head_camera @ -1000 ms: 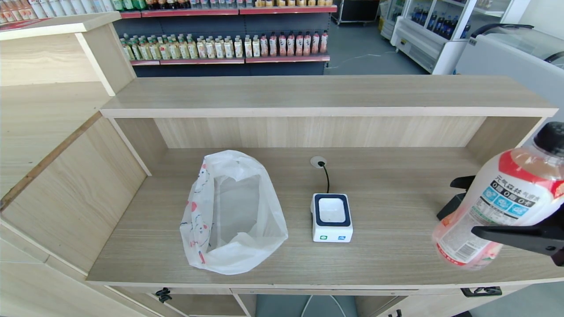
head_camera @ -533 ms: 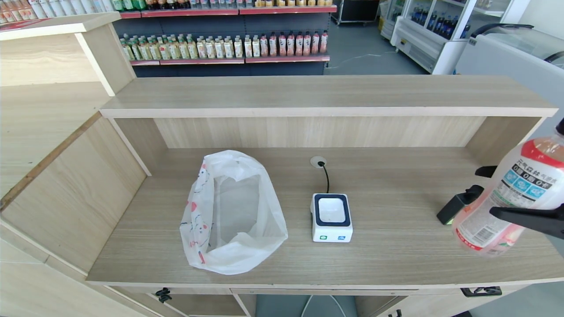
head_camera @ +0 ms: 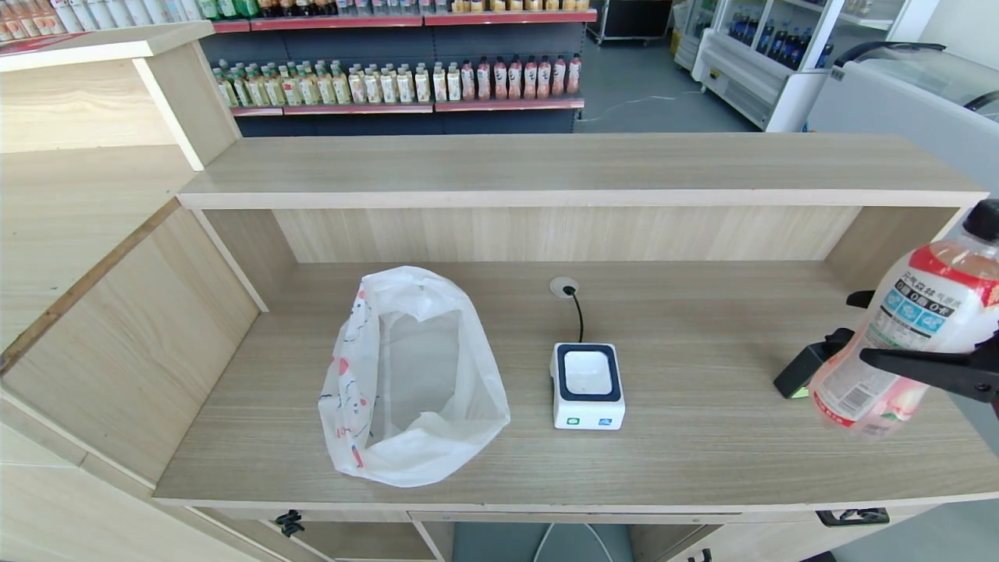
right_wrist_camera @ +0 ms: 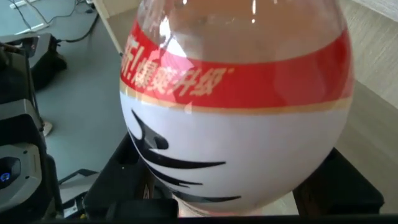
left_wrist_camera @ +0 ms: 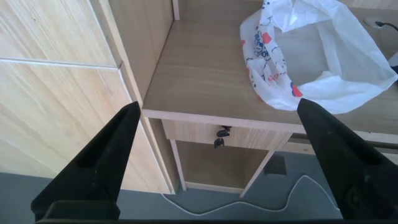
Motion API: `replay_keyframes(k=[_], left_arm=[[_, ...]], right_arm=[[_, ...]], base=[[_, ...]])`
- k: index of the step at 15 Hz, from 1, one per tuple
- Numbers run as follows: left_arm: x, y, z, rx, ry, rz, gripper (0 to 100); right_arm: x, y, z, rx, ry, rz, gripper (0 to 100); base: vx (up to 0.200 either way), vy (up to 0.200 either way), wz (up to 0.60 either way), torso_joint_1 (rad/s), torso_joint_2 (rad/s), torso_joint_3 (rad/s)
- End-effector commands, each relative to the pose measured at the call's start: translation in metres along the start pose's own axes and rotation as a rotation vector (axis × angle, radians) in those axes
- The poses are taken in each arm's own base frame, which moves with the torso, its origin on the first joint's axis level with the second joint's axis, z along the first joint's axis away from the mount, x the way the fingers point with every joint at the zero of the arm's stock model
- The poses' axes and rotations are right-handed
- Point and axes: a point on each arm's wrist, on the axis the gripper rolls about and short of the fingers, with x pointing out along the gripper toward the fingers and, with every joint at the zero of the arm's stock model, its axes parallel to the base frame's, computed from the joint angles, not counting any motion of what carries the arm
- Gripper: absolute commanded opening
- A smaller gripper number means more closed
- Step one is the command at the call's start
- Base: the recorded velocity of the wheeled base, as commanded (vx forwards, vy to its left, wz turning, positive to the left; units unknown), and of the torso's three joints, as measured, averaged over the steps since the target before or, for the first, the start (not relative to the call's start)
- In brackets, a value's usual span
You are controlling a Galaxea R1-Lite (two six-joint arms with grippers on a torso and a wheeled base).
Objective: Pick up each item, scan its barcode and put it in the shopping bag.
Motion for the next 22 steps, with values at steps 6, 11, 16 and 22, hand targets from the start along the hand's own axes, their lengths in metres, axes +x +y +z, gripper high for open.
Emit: replay_keyframes(k=[6, 11, 16, 22], left_arm=[[0.0, 0.0, 0.0, 0.0, -0.001, 0.001, 100], [0.0, 0.0, 0.0, 0.0, -0.001, 0.001, 100], [0.0, 0.0, 0.0, 0.0, -0.001, 0.001, 100], [0.0, 0.0, 0.0, 0.0, -0.001, 0.001, 100]], right_arm=[[0.002, -0.014, -0.006, -0.205, 0.071, -0.077, 0], [0.006, -0.019, -0.017, -0.224, 0.09, -0.069, 0], [0.008, -0.023, -0.023, -0.198, 0.092, -0.061, 0], [-0.009, -0.008, -0.021, -0.082, 0.13, -0.088, 0]], base=[[0.0, 0.0, 0.0, 0.0, 0.0, 0.0], [0.0, 0.0, 0.0, 0.0, 0.0, 0.0], [0.0, 0.0, 0.0, 0.0, 0.0, 0.0], [0.0, 0.0, 0.0, 0.0, 0.0, 0.0]])
